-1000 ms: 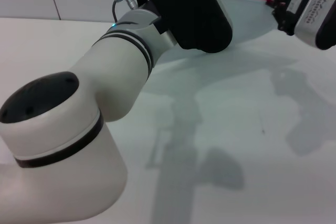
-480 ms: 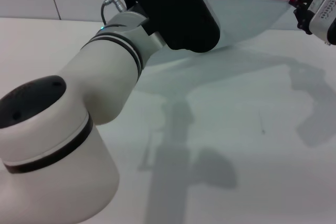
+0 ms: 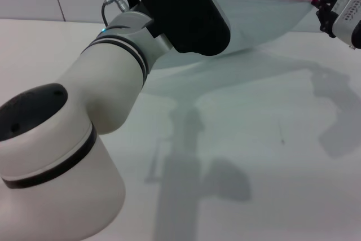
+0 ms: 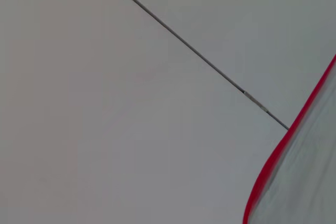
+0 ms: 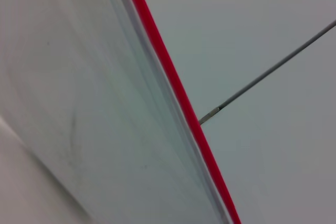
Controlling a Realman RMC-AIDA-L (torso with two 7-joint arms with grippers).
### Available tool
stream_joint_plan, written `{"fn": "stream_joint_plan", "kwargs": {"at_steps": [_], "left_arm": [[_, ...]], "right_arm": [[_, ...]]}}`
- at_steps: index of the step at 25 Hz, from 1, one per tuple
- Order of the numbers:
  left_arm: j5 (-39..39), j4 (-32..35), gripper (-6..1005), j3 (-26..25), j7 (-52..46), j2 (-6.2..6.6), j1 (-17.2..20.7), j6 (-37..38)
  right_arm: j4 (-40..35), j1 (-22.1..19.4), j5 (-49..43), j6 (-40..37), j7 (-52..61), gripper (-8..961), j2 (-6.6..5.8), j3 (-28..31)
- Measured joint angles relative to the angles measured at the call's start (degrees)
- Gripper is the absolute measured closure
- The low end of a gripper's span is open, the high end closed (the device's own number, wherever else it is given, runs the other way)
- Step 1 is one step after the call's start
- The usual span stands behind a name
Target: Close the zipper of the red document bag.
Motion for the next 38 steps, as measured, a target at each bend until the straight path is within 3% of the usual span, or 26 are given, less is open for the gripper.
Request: {"fn": "stream_joint_plan", "kwargs": {"at_steps": [10,14,22,24,27,31,35,38], "left_arm": [[0.6,-0.2,898,-2.6,-3.5,-0.21,0.2,-0.7],[1.6,0.0,896,-3.5,-6.7,-0.23,0.0,-0.6],[-0.4,0.2,476,-7.3,-10.6,-0.19,0.3,-2.4],[-4.5,0.2,381,-10.4,-11.8,-0.09,1.2,-5.4],[-17.1,1.3,239,-18.0,-10.7,0.17,3.5,-13.8],[-41.5,8.7,197,-27.4,-2.2,1.42,4.6,-23.9],[-52.6,20.0,155,-28.5,0.1,4.39,1.8,-27.6],[-53.9,25.5,123,-28.3,0.1,4.68,0.3,-28.3]], "right_arm": [[-0.5,-0.5,0.5,-0.6,0.9,872,0.34,-0.3],[-0.7,-0.8,0.7,-2.5,1.8,697,0.43,-0.6],[-1.4,-2.8,12.7,-2.6,0.3,397,0.21,-0.4],[-1.3,-3.7,18.5,-2.4,-1.2,366,0.20,-0.2],[-0.4,-5.0,29.3,-1.7,-3.8,319,0.26,-0.4],[4.7,-5.4,42.8,1.3,-6.9,289,0.31,-0.3],[13.6,-4.2,52.7,4.1,-10.2,294,0.16,0.1],[18.4,-3.8,55.6,4.5,-11.4,297,0.17,0.1]]}}
